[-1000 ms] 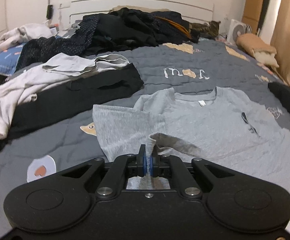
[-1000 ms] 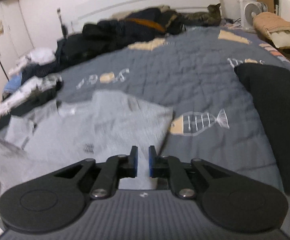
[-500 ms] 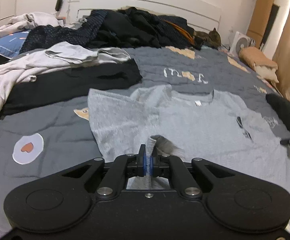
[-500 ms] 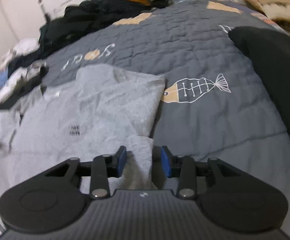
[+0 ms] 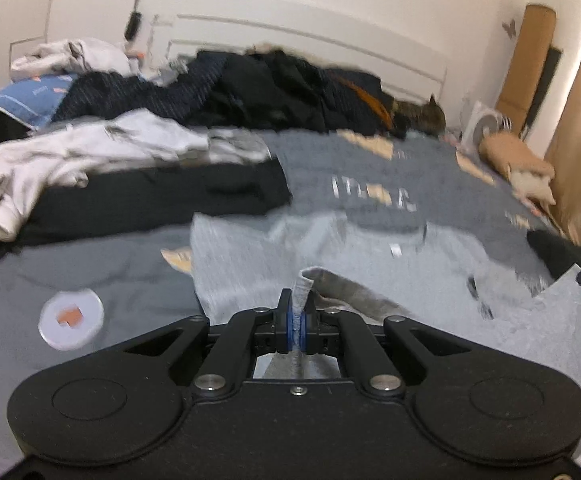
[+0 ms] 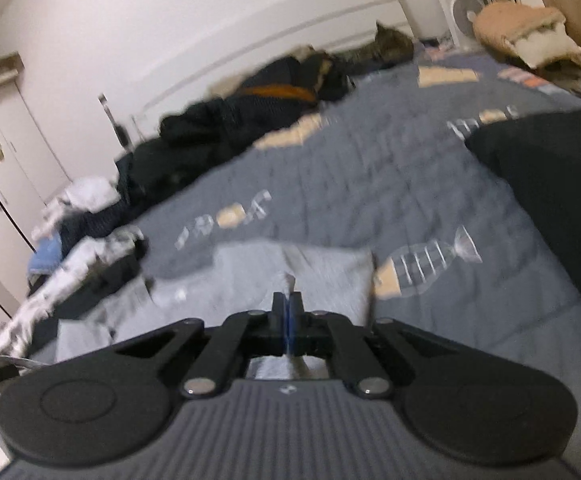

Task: Fold clothes
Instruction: 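Lift the hem with both grippers and fold it over toward the collar, then open both grippers to release the folded hem onto the shirt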

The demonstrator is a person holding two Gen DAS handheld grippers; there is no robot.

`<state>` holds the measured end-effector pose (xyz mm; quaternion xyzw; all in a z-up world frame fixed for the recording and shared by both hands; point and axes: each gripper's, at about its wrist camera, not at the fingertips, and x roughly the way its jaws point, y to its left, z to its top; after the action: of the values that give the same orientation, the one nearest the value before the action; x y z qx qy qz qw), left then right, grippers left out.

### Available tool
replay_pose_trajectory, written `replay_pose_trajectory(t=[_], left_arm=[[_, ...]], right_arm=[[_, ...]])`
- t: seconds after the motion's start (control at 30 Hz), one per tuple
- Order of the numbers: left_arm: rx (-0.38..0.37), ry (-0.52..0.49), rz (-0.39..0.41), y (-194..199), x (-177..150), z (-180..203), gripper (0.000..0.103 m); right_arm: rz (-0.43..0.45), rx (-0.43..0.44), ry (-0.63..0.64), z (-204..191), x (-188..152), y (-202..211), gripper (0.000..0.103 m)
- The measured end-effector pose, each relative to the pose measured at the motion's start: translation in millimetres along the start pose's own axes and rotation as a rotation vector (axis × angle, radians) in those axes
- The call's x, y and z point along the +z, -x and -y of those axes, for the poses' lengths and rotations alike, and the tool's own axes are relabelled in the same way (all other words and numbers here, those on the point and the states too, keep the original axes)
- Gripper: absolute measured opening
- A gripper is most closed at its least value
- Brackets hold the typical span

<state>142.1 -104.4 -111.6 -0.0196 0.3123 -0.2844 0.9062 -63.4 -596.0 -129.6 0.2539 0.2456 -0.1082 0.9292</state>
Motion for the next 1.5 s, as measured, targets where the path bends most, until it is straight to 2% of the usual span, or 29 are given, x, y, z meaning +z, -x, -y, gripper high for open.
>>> replay_pose_trajectory(t=[0.23, 0.53, 0.7, 0.87, 0.93, 0.97, 1.0, 1.1, 1.13, 1.23, 1.3, 1.37, 1.43, 1.5], left_arm=[[0.047, -0.057, 0.019, -20.1, 43.1, -7.9, 0.003], [0.093, -0.146, -0.027, -95.2, 93.5, -9.8, 0.003], [0.127, -0.167, -0.082, -143.5, 101.1, -15.0, 0.003], [0.178, -0.169, -0.176, -184.2, 87.3, -24.2, 0.005], [0.208, -0.156, -0.219, -193.2, 81.1, -31.6, 0.01], [0.225, -0.142, -0.233, -194.0, 79.0, -36.4, 0.015], [0.245, -0.122, -0.239, -191.8, 77.8, -42.1, 0.027], [0.262, -0.069, -0.191, -169.4, 77.1, -55.0, 0.045], [0.267, -0.053, -0.172, -160.2, 77.2, -58.0, 0.047], [0.281, -0.041, -0.116, -127.2, 72.0, -50.2, 0.046], [0.299, -0.013, -0.075, -102.7, 65.2, -45.7, 0.046], [0.305, 0.049, -0.052, -83.6, 57.5, -44.3, 0.046], [0.307, 0.117, -0.034, -66.4, 49.7, -43.5, 0.046], [0.289, 0.141, -0.036, -54.0, 37.2, -36.2, 0.046]], right_arm=[[0.073, -0.021, -0.017, -0.5, 34.7, -14.5, 0.0], [0.04, -0.086, 0.013, 6.0, 75.3, -93.3, 0.0], [0.004, -0.129, 0.053, 3.7, 84.1, -138.5, 0.0], [-0.057, -0.17, 0.145, 3.7, 67.0, -184.4, 0.001], [-0.075, -0.217, 0.221, 3.7, 58.0, -196.4, 0.002], [-0.08, -0.249, 0.261, 3.7, 54.4, -200.1, 0.004], [-0.087, -0.264, 0.269, 4.3, 55.3, -196.6, 0.005], [-0.107, -0.31, 0.292, 6.4, 58.2, -186.4, 0.007], [-0.11, -0.321, 0.296, 7.1, 59.0, -181.8, 0.007], [-0.084, -0.263, 0.24, 3.7, 55.6, -147.7, 0.015], [-0.069, -0.26, 0.223, -2.6, 49.6, -128.4, 0.027], [-0.041, -0.236, 0.191, -10.2, 36.3, -103.4, 0.033], [-0.031, -0.214, 0.159, -16.3, 23.6, -86.6, 0.035], [-0.027, -0.194, 0.126, -22.4, 9.4, -68.4, 0.038]])
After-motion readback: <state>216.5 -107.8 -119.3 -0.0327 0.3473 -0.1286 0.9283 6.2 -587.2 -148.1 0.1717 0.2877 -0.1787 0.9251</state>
